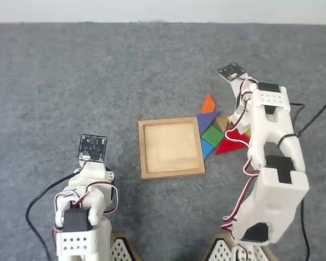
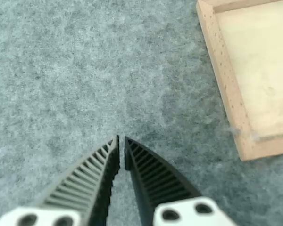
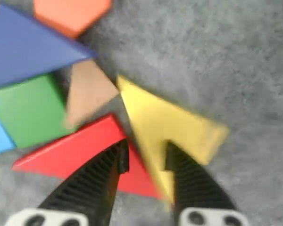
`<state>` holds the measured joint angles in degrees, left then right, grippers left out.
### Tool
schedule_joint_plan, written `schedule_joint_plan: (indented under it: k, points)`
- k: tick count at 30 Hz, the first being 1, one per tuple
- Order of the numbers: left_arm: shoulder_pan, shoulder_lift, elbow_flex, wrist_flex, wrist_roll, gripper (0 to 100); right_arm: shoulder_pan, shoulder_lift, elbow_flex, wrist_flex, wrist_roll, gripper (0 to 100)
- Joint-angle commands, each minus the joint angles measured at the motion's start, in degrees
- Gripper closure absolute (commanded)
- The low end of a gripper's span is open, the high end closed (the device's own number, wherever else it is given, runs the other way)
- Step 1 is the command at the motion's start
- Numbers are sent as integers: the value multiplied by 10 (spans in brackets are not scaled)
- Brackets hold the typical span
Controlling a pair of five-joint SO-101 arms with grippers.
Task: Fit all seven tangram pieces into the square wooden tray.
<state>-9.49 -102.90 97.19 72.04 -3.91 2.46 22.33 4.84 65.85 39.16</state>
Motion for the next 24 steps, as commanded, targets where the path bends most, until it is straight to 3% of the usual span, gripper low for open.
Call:
schedule_joint_plan:
  k: [1, 9, 24]
  points:
    - [2, -11, -7, 2, -1, 978, -25, -15, 11, 38, 67, 693]
    - [2, -11, -7, 2, -1, 978, 0, -18, 13, -10, 55, 660]
    - [2, -11, -7, 2, -1, 978, 30, 36, -132, 25, 76, 659]
